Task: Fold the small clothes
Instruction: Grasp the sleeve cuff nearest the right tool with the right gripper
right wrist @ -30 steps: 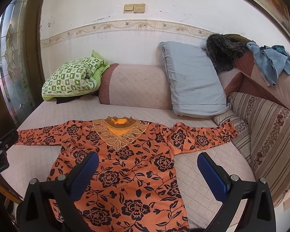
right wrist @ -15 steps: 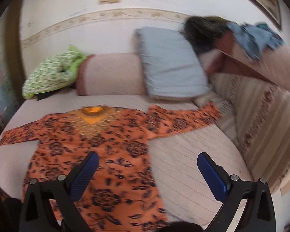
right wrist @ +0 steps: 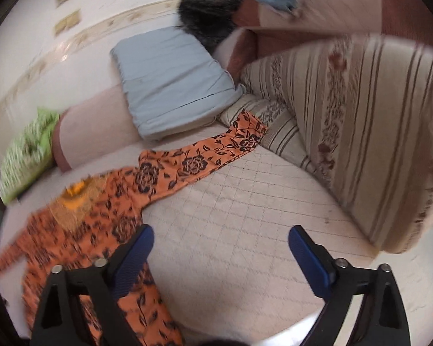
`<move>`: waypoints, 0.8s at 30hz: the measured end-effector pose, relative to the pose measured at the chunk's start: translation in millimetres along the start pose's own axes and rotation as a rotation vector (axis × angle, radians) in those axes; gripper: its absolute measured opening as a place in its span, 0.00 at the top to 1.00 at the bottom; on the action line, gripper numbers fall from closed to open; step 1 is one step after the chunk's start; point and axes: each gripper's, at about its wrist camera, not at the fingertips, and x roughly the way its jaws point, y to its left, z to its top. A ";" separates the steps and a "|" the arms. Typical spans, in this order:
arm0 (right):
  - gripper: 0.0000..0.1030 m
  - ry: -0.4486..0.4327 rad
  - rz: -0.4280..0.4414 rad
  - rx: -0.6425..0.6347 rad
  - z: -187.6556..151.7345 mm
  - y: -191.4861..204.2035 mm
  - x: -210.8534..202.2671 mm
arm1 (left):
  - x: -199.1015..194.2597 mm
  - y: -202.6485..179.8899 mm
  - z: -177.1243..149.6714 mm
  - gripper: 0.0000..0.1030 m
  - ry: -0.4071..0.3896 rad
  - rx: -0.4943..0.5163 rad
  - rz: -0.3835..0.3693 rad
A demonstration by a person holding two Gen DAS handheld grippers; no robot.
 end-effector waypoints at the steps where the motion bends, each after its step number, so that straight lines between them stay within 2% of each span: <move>1: 0.22 0.012 0.025 0.040 6.8 -12.0 11.3 | -2.8 -6.6 7.7 0.00 -0.046 0.005 -0.016; 2: 0.33 0.028 0.051 0.083 15.0 -24.3 25.3 | -4.4 -15.0 16.4 0.00 -0.100 0.012 -0.036; 3: 0.40 0.040 0.074 0.119 23.0 -34.5 39.9 | -3.9 -24.1 25.4 0.00 -0.151 0.017 -0.045; 5: 0.46 0.049 0.103 0.178 39.3 -53.0 69.5 | 5.2 -46.0 44.6 0.00 -0.210 0.022 -0.057; 6: 0.46 0.051 0.116 0.216 47.6 -61.7 86.2 | 13.9 -58.1 54.4 0.00 -0.215 0.026 -0.077; 9: 0.46 0.048 0.170 0.339 69.7 -84.9 141.5 | 50.8 -95.4 77.4 0.00 -0.159 0.036 -0.161; 11: 0.46 0.050 0.139 0.392 82.9 -95.7 181.3 | 74.8 -117.4 83.5 0.00 -0.136 0.038 -0.217; 13: 0.46 0.067 0.124 0.396 96.0 -100.3 218.0 | 94.7 -137.7 87.5 0.00 -0.127 0.052 -0.237; 15: 0.46 0.085 0.084 0.388 110.7 -103.6 254.3 | 106.3 -154.4 89.1 0.00 -0.137 0.074 -0.239; 18: 0.46 0.098 0.083 0.445 128.0 -118.6 301.9 | 120.3 -176.6 96.6 0.00 -0.168 0.136 -0.214; 24: 0.46 0.113 0.099 0.474 142.9 -125.2 360.0 | 130.1 -194.5 101.2 0.00 -0.225 0.220 -0.205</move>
